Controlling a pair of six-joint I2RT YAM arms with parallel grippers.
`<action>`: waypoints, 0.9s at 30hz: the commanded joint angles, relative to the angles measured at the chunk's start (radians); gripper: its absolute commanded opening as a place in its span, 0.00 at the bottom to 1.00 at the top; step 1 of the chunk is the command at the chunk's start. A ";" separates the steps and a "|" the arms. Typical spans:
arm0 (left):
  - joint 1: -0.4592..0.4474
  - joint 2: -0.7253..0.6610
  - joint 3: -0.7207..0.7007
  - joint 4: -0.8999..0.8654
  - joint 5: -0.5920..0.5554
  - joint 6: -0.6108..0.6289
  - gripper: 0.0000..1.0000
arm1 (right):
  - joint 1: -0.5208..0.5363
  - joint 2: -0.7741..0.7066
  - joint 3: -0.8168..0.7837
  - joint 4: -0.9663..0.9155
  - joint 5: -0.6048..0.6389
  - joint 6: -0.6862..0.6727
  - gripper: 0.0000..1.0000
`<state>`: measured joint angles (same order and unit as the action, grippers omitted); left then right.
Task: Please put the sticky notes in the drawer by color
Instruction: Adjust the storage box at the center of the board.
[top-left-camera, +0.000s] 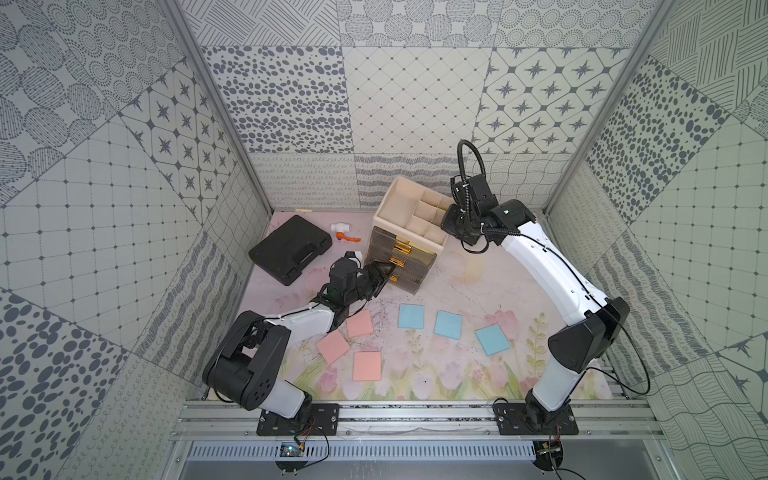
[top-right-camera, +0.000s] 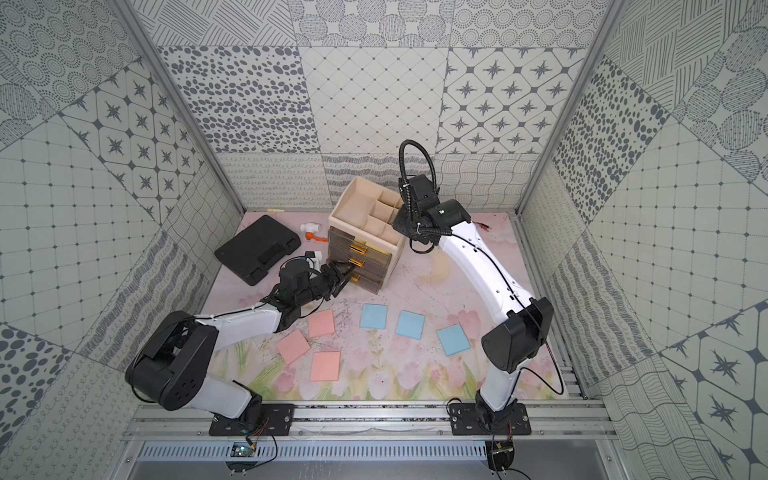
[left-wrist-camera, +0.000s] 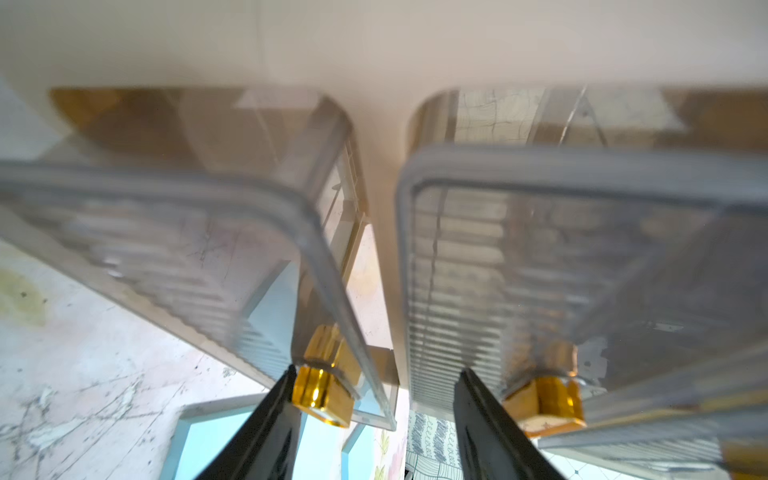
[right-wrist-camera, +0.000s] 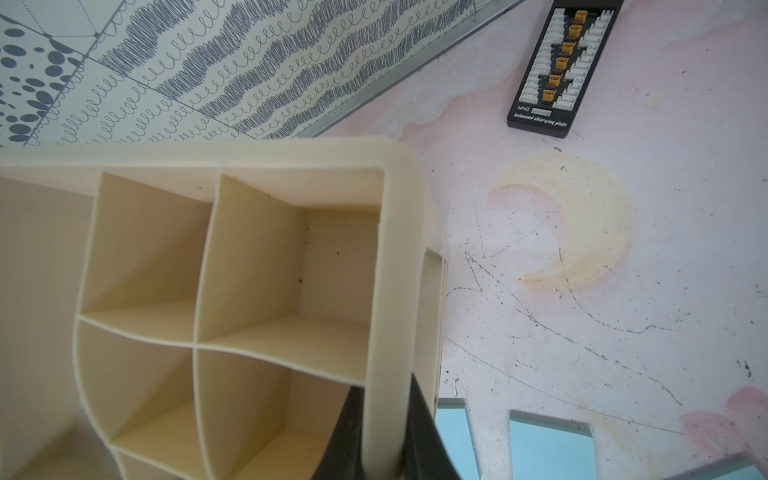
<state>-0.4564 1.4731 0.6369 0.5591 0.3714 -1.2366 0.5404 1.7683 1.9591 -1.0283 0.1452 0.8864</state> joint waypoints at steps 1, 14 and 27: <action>-0.004 -0.077 0.028 -0.139 0.102 0.109 0.67 | 0.010 -0.003 0.049 0.012 0.047 0.006 0.09; -0.004 -0.071 -0.003 -0.196 0.231 0.121 0.71 | 0.008 -0.026 0.007 0.006 0.166 0.047 0.00; -0.007 0.018 -0.048 0.268 0.129 -0.011 0.60 | 0.005 -0.007 -0.027 0.086 0.162 0.075 0.00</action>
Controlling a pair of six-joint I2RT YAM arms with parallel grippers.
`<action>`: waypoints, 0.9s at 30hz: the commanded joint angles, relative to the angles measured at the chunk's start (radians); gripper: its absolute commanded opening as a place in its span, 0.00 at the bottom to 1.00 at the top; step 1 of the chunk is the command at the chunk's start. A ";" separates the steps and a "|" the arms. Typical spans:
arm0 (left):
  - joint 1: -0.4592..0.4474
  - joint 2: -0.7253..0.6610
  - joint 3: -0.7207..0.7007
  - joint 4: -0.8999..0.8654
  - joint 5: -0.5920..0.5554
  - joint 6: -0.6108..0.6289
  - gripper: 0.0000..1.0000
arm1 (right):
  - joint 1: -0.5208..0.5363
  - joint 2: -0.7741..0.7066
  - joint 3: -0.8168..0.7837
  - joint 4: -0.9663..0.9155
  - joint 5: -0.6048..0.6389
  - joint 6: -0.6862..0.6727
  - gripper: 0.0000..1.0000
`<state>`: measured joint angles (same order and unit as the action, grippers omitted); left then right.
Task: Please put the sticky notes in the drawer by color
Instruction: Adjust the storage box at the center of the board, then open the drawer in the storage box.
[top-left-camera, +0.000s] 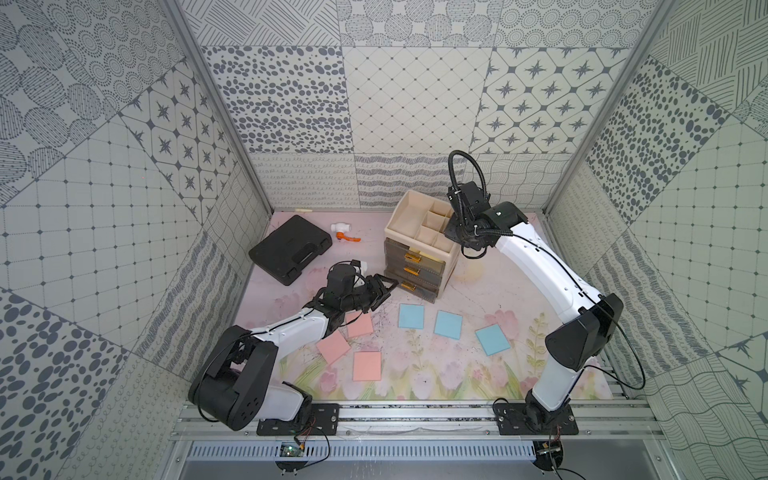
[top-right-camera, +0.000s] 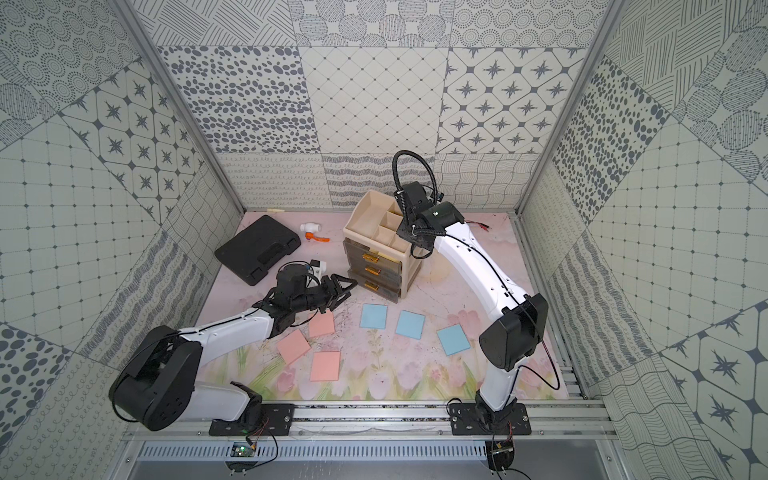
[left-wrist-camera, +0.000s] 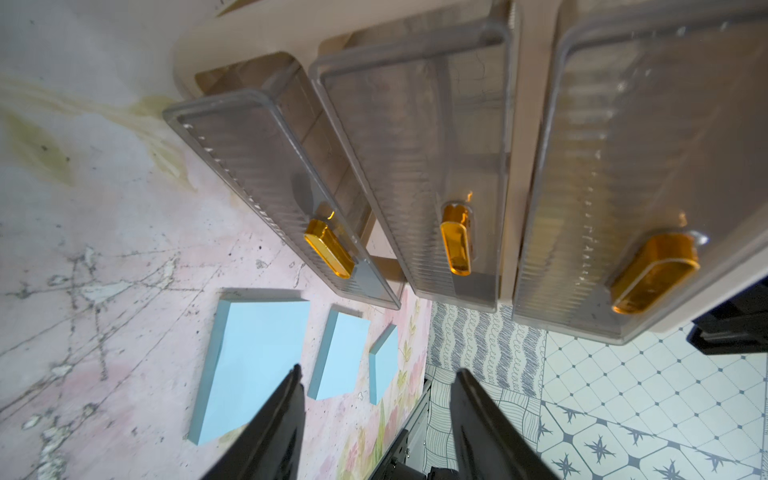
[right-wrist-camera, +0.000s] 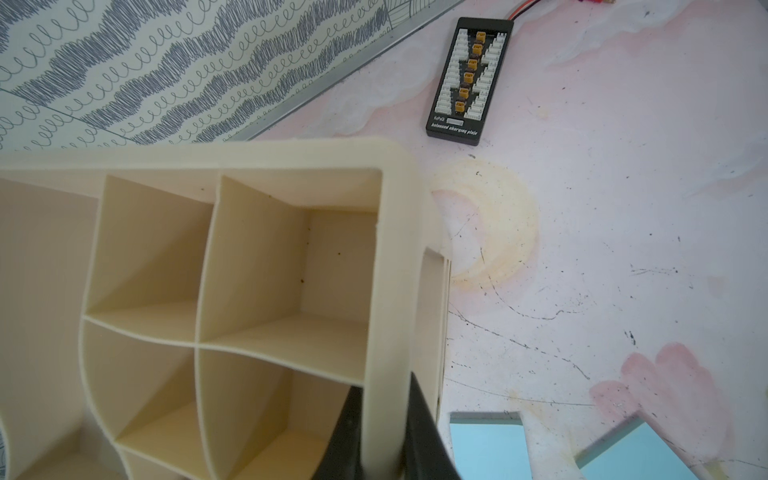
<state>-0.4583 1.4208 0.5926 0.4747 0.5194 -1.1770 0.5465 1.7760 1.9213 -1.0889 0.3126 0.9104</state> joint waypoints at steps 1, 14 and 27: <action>-0.006 0.099 -0.004 0.410 -0.023 -0.088 0.60 | -0.001 -0.012 0.014 0.145 -0.003 0.051 0.00; -0.023 0.351 -0.029 0.884 -0.145 -0.166 0.56 | -0.002 -0.031 -0.027 0.185 -0.015 0.082 0.00; -0.042 0.372 0.049 0.863 -0.130 -0.115 0.56 | -0.006 -0.073 -0.093 0.236 -0.019 0.097 0.00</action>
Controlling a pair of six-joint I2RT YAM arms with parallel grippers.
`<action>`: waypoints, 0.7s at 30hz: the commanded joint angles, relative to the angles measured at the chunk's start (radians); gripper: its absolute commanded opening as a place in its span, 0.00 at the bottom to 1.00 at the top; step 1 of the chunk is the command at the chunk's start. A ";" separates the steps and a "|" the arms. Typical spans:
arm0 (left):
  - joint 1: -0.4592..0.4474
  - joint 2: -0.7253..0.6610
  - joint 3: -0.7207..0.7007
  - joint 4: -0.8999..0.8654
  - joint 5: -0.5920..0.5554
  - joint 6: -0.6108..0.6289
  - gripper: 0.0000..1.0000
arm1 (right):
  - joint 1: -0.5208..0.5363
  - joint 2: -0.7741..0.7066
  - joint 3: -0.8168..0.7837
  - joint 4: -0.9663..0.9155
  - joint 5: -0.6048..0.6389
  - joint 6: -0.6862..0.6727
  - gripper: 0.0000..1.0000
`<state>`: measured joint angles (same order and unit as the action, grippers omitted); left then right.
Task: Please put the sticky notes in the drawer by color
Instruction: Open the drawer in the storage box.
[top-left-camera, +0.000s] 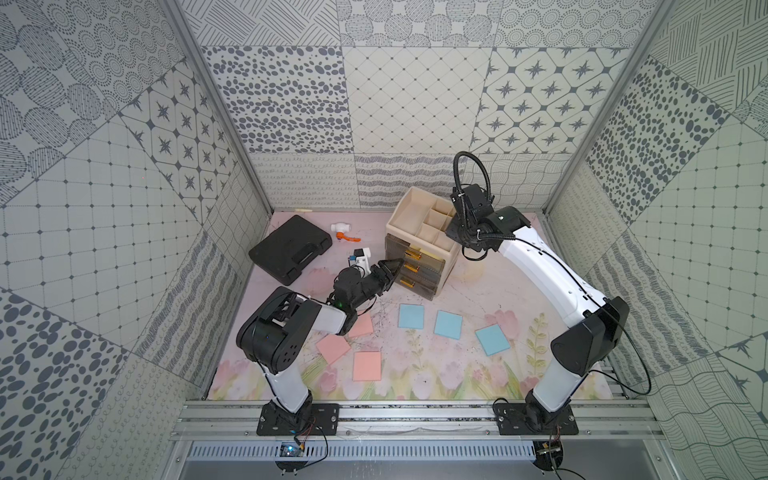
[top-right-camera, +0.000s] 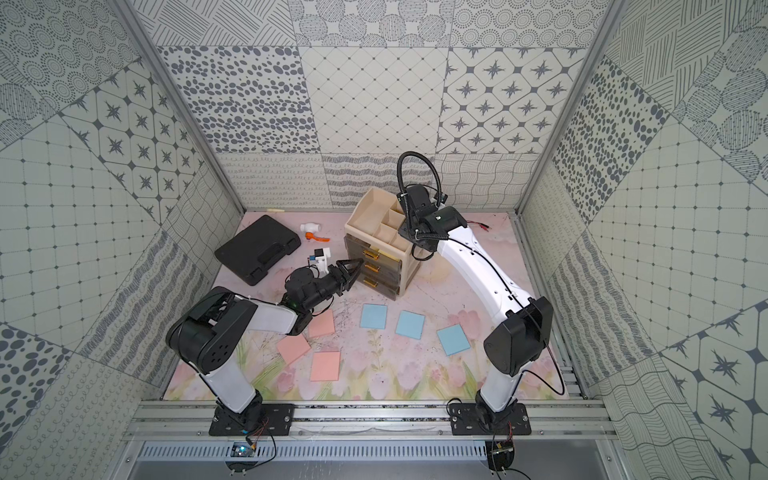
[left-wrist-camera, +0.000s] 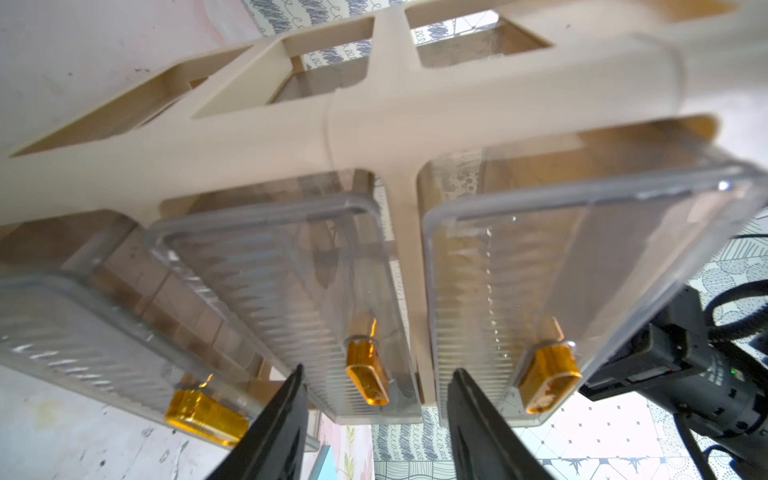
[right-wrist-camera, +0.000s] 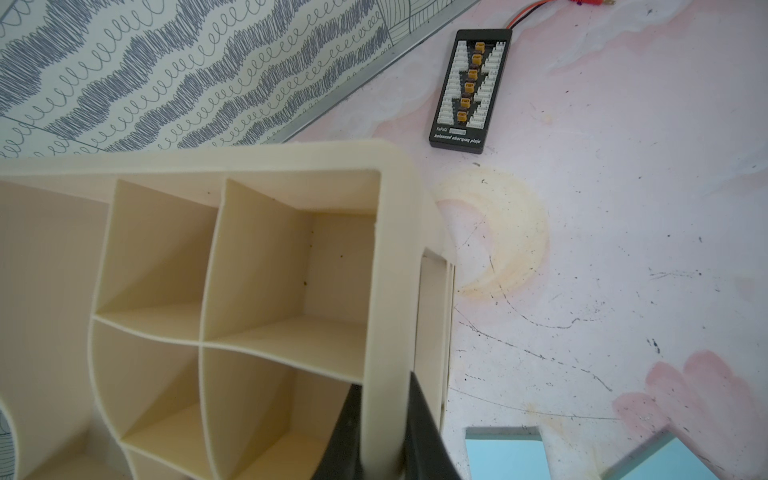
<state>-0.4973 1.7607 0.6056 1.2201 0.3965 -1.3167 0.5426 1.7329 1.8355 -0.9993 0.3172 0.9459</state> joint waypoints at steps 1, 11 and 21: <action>-0.003 0.045 0.045 0.123 -0.006 0.021 0.55 | -0.003 -0.029 -0.005 0.145 -0.024 0.062 0.00; -0.010 0.103 0.077 0.150 -0.008 0.010 0.46 | -0.003 -0.010 0.022 0.143 -0.033 0.059 0.00; -0.020 0.123 0.069 0.145 -0.016 0.008 0.44 | -0.004 0.006 0.054 0.122 -0.027 0.051 0.00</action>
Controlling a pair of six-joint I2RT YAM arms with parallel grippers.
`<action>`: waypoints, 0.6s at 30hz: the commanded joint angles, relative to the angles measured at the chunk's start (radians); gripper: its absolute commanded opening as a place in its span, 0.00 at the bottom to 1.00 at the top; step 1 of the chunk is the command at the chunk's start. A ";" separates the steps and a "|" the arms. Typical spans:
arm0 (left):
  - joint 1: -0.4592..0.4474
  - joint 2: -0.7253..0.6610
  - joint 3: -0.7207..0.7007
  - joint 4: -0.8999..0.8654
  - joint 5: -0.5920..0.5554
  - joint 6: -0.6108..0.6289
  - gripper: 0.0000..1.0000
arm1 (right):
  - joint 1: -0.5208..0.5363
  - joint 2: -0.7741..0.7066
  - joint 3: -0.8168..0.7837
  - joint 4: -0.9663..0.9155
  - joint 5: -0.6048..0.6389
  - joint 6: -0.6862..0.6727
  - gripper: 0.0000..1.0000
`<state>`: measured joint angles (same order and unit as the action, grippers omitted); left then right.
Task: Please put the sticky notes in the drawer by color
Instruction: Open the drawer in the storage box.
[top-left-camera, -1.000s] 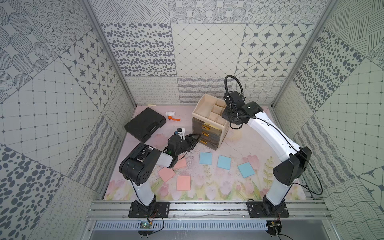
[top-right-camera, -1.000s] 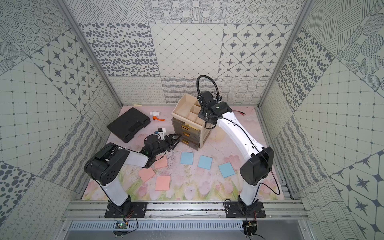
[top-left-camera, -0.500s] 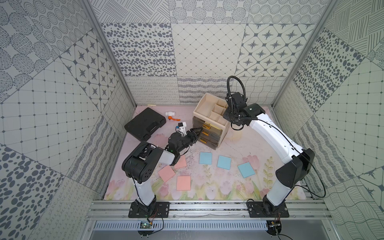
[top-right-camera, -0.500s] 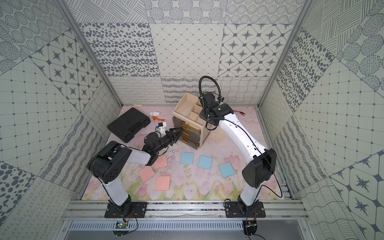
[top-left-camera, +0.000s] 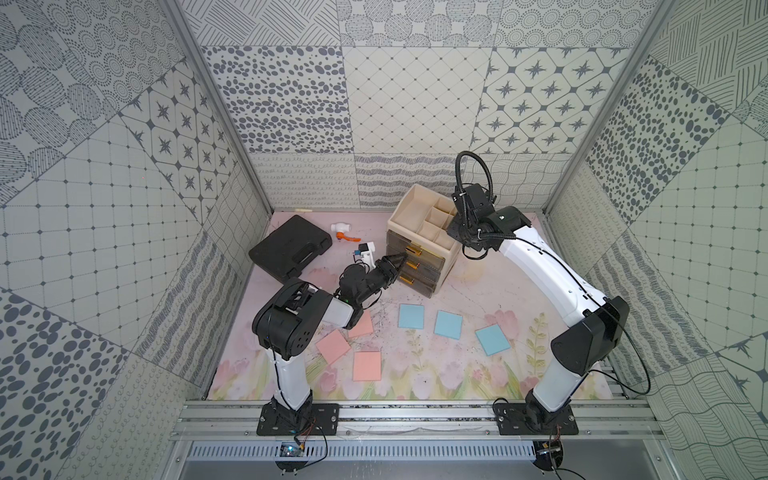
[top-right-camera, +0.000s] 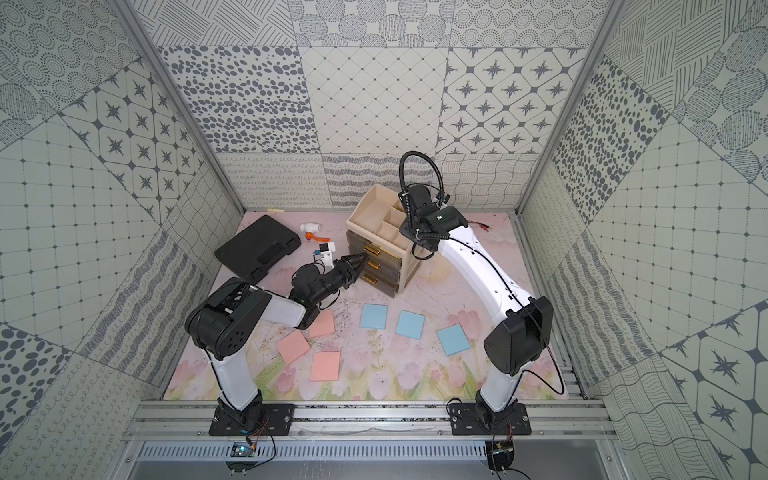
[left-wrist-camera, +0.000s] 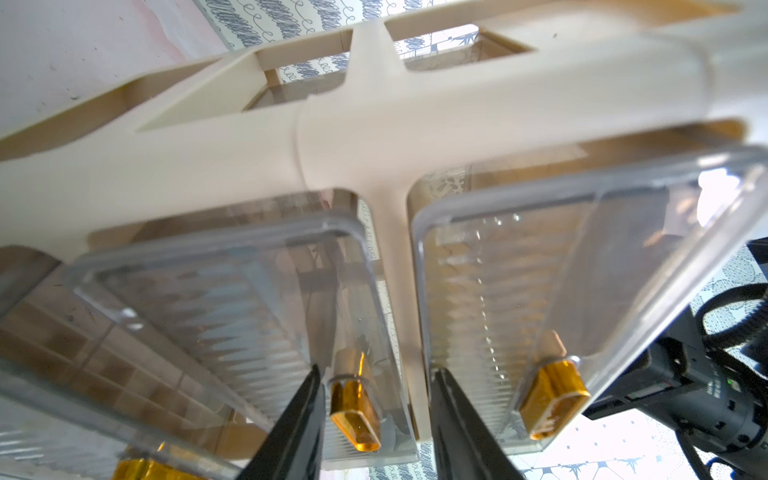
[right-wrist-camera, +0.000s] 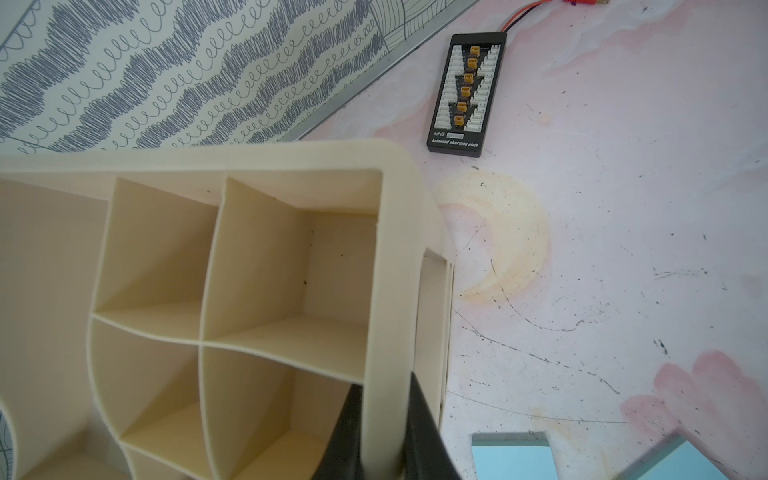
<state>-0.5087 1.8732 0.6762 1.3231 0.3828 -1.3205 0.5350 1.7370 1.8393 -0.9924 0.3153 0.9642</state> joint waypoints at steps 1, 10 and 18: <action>-0.010 0.010 -0.007 0.044 -0.005 0.013 0.44 | 0.003 0.002 0.052 0.116 -0.024 0.035 0.00; -0.019 0.030 -0.044 0.082 -0.028 -0.004 0.42 | 0.001 0.014 0.060 0.127 -0.025 0.048 0.00; -0.022 0.022 -0.049 0.085 -0.039 0.011 0.44 | 0.000 0.017 0.052 0.138 -0.035 0.046 0.00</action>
<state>-0.5255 1.9003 0.6212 1.3434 0.3527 -1.3266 0.5354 1.7493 1.8549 -0.9981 0.3141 0.9623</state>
